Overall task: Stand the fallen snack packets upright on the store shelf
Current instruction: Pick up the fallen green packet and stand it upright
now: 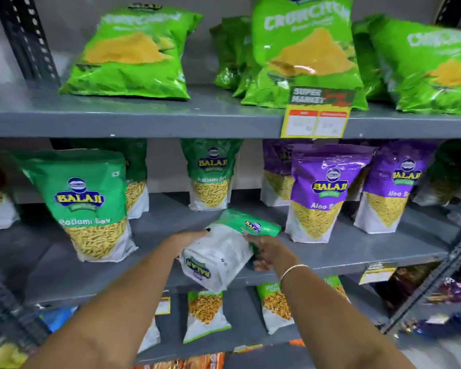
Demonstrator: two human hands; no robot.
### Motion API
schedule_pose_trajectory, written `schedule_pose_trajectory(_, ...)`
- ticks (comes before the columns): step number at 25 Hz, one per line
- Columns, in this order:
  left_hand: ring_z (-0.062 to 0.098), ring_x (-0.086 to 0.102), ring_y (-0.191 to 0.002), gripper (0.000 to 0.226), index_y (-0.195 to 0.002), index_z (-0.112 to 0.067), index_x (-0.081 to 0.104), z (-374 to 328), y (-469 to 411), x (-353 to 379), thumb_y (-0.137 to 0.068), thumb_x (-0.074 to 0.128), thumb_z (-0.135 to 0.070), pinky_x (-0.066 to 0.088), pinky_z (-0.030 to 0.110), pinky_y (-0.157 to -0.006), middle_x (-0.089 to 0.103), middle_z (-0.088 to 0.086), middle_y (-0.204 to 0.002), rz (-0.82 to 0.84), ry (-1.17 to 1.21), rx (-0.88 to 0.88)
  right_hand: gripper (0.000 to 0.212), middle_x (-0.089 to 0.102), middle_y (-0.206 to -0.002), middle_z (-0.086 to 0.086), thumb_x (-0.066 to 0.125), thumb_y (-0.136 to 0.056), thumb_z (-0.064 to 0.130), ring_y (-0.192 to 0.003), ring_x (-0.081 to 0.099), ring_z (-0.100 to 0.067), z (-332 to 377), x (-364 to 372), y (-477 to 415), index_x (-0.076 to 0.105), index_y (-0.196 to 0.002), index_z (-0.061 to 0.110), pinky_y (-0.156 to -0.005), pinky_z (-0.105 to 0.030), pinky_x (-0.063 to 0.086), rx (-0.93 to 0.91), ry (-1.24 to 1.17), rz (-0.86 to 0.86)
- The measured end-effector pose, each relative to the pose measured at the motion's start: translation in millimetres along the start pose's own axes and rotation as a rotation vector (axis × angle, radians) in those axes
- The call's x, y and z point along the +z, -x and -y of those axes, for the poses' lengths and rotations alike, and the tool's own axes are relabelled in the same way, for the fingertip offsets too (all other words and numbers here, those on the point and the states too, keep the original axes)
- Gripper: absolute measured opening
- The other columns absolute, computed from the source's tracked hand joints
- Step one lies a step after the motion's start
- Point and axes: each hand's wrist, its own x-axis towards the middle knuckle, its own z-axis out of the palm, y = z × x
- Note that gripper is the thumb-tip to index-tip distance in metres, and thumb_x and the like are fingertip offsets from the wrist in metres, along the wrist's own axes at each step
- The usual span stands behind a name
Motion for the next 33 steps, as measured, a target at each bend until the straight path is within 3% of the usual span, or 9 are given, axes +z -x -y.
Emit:
schedule_pose_trajectory(3, 0.024, 0.069, -0.074, 0.029, -0.098, -0.003, 0.066, 8.7, 1.8, -9.9, -0.083, 0.066, -0.028, 0.053, 0.044, -0.088, 0.076, 0.011, -0.08, 0.157, 0.09, -0.033, 0.014, 0.07, -0.068, -0.002, 0.067, -0.078, 0.03, -0.062, 0.065, -0.02, -9.9, 16.8, -1.0, 0.062, -0.083, 0.018, -0.063, -0.033, 0.052, -0.083, -0.23, 0.069)
schedule_pose_trajectory(6, 0.024, 0.067, -0.08, 0.061, -0.107, 0.0, 0.066, 10.2, 6.6, -18.6, -0.062, 0.08, -0.036, 0.055, 0.04, -0.084, 0.073, 0.015, -0.092, 0.208, 0.007, -0.075, 0.048, 0.073, -0.07, -0.001, 0.088, -0.048, 0.028, -0.065, 0.068, -0.021, -11.7, 13.3, -0.6, 0.067, -0.09, 0.016, -0.076, -0.039, 0.054, -0.213, -0.288, 0.093)
schedule_pose_trajectory(9, 0.013, 0.06, -0.052, 0.026, -0.079, -0.009, 0.059, -4.7, 17.7, -24.9, -0.074, 0.075, -0.029, 0.052, 0.025, -0.054, 0.065, 0.003, -0.058, 0.181, -0.067, -0.019, 0.03, 0.065, -0.058, -0.003, 0.086, -0.055, 0.018, -0.056, 0.056, -0.019, 11.1, 13.5, 31.1, 0.066, -0.076, 0.013, -0.065, -0.033, 0.049, -0.264, -0.197, 0.023)
schedule_pose_trajectory(12, 0.016, 0.057, -0.086, 0.032, -0.095, -0.006, 0.055, -23.9, 30.2, -29.0, -0.077, 0.073, -0.026, 0.045, 0.022, -0.073, 0.06, 0.016, -0.097, 0.105, -0.155, 0.085, 0.018, 0.06, -0.071, -0.004, 0.072, -0.074, 0.002, -0.061, 0.053, -0.018, 42.4, 14.6, 45.9, 0.061, -0.086, 0.01, -0.056, -0.026, 0.046, -0.422, -0.136, -0.019)
schedule_pose_trajectory(15, 0.014, 0.051, -0.096, 0.045, -0.116, -0.002, 0.055, -28.0, 19.1, -30.6, -0.075, 0.073, -0.008, 0.041, 0.005, -0.055, 0.057, 0.005, -0.11, -0.007, -0.149, 0.246, 0.042, 0.062, -0.089, -0.007, 0.072, -0.068, -0.012, -0.076, 0.059, -0.017, 68.5, 20.3, 35.3, 0.05, -0.097, 0.011, -0.053, -0.017, 0.055, -0.63, -0.071, -0.063)
schedule_pose_trajectory(20, 0.028, 0.062, -0.109, 0.074, -0.118, -0.011, 0.056, -9.7, -14.8, -30.4, -0.049, 0.084, -0.02, 0.051, 0.044, -0.094, 0.068, 0.009, -0.119, -0.255, -0.159, 0.329, 0.069, 0.059, -0.109, -0.01, 0.077, -0.057, -0.014, -0.1, 0.056, -0.023, 83.4, 33.9, 6.9, 0.045, -0.109, 0.016, -0.095, -0.044, 0.05, -0.733, 0.053, -0.1)
schedule_pose_trajectory(24, 0.029, 0.063, -0.111, 0.093, -0.119, -0.022, 0.055, 22.2, -59.0, -31.7, -0.03, 0.077, -0.043, 0.048, 0.049, -0.097, 0.07, 0.006, -0.117, -0.325, -0.138, 0.313, 0.079, 0.063, -0.114, -0.01, 0.079, -0.056, -0.01, -0.106, 0.059, -0.025, 76.9, 39.0, -3.7, 0.044, -0.125, 0.01, -0.1, -0.046, 0.047, -0.727, 0.144, -0.101)
schedule_pose_trajectory(27, 0.028, 0.06, -0.113, 0.091, -0.124, -0.017, 0.051, 13.0, -39.4, -29.3, -0.04, 0.083, -0.03, 0.047, 0.047, -0.099, 0.067, 0.007, -0.121, -0.316, -0.106, 0.322, 0.077, 0.062, -0.118, -0.011, 0.08, -0.059, -0.002, -0.114, 0.057, -0.028, 76.5, 36.0, -8.7, 0.04, -0.125, 0.007, -0.102, -0.044, 0.046, -0.707, 0.194, -0.119)
schedule_pose_trajectory(33, 0.029, 0.062, -0.099, 0.04, -0.109, -0.006, 0.059, -8.4, -7.0, -46.5, -0.072, 0.061, 0.009, 0.049, 0.036, -0.087, 0.065, 0.017, -0.112, -0.04, -0.22, 0.19, 0.059, 0.055, -0.087, -0.011, 0.064, -0.08, 0.041, -0.061, 0.059, -0.018, 58.4, 33.8, -12.4, 0.03, -0.111, 0.004, -0.045, -0.025, 0.052, -0.301, 0.171, 0.007)
